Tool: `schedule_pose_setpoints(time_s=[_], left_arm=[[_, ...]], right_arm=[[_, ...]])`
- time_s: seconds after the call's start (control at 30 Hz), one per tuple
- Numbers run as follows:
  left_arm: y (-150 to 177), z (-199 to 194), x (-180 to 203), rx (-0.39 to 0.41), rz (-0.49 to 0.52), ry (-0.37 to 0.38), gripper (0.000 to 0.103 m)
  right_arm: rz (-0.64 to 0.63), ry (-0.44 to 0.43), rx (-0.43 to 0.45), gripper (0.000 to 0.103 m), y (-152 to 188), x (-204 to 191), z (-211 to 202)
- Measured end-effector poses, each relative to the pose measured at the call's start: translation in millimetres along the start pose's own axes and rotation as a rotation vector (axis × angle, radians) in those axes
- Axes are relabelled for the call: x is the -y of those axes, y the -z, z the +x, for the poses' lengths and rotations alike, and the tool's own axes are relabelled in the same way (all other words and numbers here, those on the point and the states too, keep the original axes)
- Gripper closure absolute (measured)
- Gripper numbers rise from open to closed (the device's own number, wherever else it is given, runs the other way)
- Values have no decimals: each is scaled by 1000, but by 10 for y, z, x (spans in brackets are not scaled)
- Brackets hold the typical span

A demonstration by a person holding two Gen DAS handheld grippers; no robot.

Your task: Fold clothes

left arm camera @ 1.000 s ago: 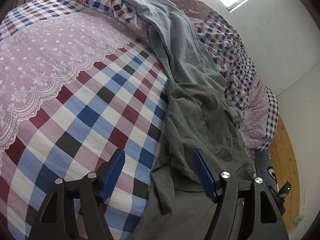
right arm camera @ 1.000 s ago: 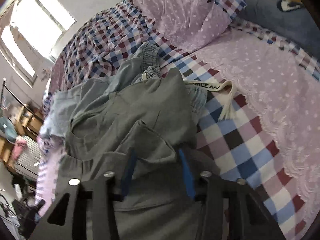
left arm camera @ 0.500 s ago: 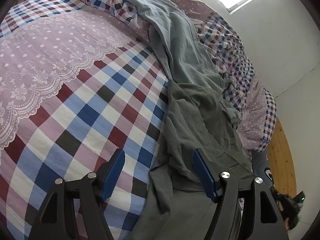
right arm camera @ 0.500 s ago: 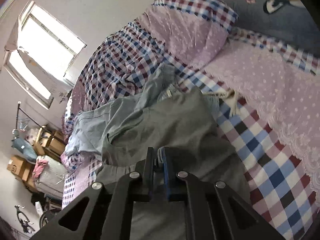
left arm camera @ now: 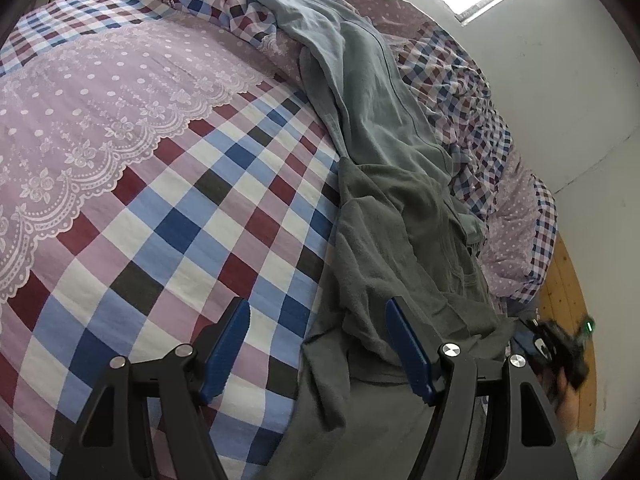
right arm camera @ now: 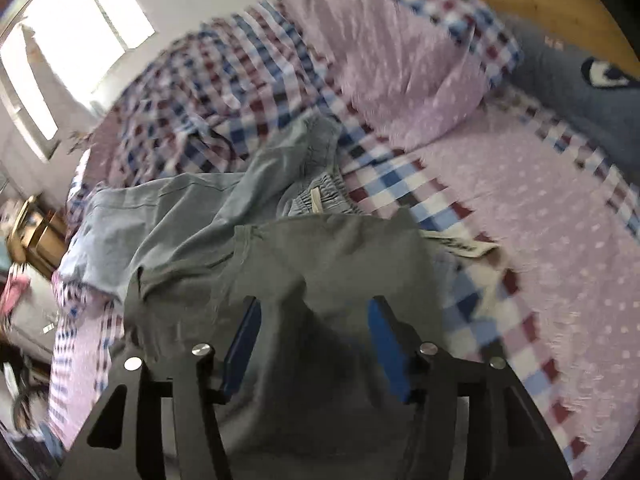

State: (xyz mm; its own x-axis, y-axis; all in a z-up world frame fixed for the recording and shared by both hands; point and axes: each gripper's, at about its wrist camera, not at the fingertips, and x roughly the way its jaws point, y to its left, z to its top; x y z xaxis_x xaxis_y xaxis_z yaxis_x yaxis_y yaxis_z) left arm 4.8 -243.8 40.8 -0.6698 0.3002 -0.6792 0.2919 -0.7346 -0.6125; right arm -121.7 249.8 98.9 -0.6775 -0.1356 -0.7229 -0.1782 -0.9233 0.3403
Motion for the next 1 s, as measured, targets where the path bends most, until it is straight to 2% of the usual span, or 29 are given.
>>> schedule_pose_setpoints(time_s=[0.13, 0.2, 0.27, 0.47, 0.5, 0.53, 0.57, 0.77, 0.93, 1.0], left_arm=[[25, -18, 32, 9, 13, -1, 29], [34, -17, 37, 11, 11, -2, 29], [41, -8, 43, 11, 12, -3, 29], [53, 25, 56, 0, 17, -2, 29], [55, 31, 59, -1, 17, -2, 29], [57, 36, 61, -3, 18, -2, 29], [59, 42, 63, -5, 19, -2, 29], [63, 43, 71, -7, 19, 7, 29], [60, 40, 72, -13, 18, 19, 29], [61, 43, 75, -15, 22, 20, 29]], right_arm=[[8, -35, 28, 44, 277, 193, -282], [5, -40, 9, 44, 380, 246, -282], [-11, -56, -21, 47, 427, 281, -190], [-72, -28, -60, 51, 436, 140, 138], [-89, -15, -66, 61, 441, 115, 175], [-107, -1, -72, 83, 445, 91, 213], [-132, 29, -73, 92, 458, 62, 216], [-154, 36, -33, 96, 531, 115, -121], [-136, 46, -88, 92, 602, 291, -158], [-105, 24, -96, 91, 597, 364, -156]])
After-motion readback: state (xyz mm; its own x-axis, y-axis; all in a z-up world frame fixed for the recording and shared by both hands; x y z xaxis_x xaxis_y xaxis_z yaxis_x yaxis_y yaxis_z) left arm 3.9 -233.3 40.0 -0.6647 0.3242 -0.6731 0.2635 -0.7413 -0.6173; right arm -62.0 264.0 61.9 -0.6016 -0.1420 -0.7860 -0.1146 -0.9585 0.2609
